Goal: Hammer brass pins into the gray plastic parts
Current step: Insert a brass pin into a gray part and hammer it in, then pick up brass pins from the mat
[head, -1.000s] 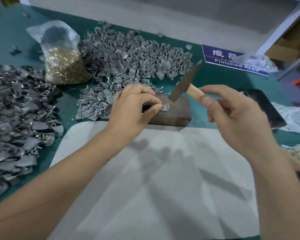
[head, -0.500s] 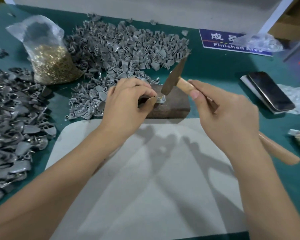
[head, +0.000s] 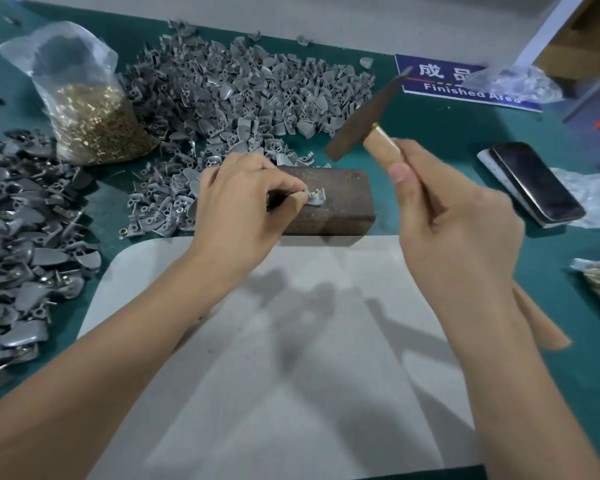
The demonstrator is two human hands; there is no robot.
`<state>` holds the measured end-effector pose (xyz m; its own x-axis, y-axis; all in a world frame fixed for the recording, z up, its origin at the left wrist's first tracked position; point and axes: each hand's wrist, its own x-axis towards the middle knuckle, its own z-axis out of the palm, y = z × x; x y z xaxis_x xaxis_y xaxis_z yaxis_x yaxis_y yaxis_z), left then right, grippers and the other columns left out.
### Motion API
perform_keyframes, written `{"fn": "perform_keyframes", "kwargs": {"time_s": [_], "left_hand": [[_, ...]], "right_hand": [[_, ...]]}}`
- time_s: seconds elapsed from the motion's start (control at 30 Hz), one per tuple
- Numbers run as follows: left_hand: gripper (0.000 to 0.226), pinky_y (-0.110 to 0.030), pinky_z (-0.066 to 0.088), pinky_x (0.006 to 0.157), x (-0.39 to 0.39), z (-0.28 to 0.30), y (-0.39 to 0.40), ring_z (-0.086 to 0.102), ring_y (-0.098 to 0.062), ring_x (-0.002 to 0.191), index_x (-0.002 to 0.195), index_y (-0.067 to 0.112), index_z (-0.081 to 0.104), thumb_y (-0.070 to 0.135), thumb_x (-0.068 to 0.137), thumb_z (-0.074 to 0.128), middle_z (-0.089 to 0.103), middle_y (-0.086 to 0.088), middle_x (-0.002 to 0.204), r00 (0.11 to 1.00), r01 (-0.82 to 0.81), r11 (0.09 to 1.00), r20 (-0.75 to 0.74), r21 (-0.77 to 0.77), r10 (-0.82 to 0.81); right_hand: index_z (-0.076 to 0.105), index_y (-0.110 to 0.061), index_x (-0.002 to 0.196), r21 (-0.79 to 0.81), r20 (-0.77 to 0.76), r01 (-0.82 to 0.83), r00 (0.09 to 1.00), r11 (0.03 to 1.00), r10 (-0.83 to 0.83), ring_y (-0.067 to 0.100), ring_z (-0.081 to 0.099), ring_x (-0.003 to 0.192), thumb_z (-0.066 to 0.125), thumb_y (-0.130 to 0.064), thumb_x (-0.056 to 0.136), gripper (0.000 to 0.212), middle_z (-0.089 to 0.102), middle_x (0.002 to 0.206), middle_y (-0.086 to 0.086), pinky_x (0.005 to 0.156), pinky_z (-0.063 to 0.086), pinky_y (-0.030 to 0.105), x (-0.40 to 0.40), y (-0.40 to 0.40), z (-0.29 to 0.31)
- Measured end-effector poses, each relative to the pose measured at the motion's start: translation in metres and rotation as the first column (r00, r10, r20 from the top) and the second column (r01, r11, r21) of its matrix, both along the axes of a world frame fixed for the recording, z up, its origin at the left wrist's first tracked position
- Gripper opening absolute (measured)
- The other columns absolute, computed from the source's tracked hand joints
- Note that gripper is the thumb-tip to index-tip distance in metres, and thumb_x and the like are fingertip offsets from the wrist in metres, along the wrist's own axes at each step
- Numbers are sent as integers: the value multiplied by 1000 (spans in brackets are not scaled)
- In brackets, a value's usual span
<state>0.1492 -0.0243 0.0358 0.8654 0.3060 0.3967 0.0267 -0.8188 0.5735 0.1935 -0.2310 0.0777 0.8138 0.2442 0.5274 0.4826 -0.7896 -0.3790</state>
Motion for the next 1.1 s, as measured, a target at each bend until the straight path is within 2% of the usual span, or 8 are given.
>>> {"fn": "perform_keyframes", "kwargs": {"time_s": [0.13,0.27,0.4,0.53,0.67,0.87,1.0,1.1], "left_hand": [[8,-26,20,89,-1,1,-1,49,-10,105,98,41,76,38,90,74,62,13,94,1000,-25,1000,-12,4,25],[7,-24,19,88,0,1,0,46,-6,102,96,41,76,40,92,71,61,14,94,1000,-15,1000,-13,21,16],[9,-27,22,89,0,0,0,50,-10,104,99,40,77,39,91,74,63,14,95,999,-31,999,-11,20,31],[7,-27,22,88,0,-1,1,48,-8,101,96,41,76,41,92,71,62,15,94,1000,-18,1000,-4,24,18],[9,-29,24,89,2,-2,0,49,-8,99,97,41,76,42,89,75,62,18,92,999,-32,999,-6,14,32],[5,-29,23,89,2,-3,1,46,-4,100,94,44,74,45,92,70,59,19,92,999,-32,999,-23,8,32],[6,-31,24,92,3,-1,-1,47,-11,106,96,40,73,42,94,67,58,17,95,998,-35,999,-60,27,37],[7,-34,25,95,3,8,-5,46,-17,112,98,37,73,39,95,66,57,14,98,993,-29,1000,-118,7,30]], "right_hand": [[65,-47,123,-178,-76,-63,996,982,51,35,59,68,44,-50,105,28,56,65,-5,57,30,33,-5,4,-2],[62,-44,125,14,20,21,1000,1000,-21,29,48,58,43,-49,105,27,50,61,-2,54,34,32,-5,2,-1],[65,-49,123,-154,-77,-55,996,987,44,35,59,64,45,-50,104,27,54,61,-4,55,33,33,-6,5,-4],[62,-47,125,23,15,18,1000,1000,-19,29,49,56,46,-49,104,27,47,58,-3,53,36,32,-5,3,-3],[63,-51,124,-142,-81,-67,995,988,56,35,61,65,43,-52,103,28,63,63,-2,54,33,33,-4,2,-6],[62,-46,129,-12,23,-49,999,999,49,12,55,73,56,-42,100,30,65,80,-13,53,40,30,-20,-30,-19],[73,-44,121,-101,-57,-184,982,978,179,14,58,78,70,-37,91,31,64,87,-17,60,50,35,-50,-60,-44],[75,-46,115,-231,-88,-222,974,947,206,15,57,83,72,-40,90,26,63,93,-17,75,44,41,-69,-60,-54]]}}
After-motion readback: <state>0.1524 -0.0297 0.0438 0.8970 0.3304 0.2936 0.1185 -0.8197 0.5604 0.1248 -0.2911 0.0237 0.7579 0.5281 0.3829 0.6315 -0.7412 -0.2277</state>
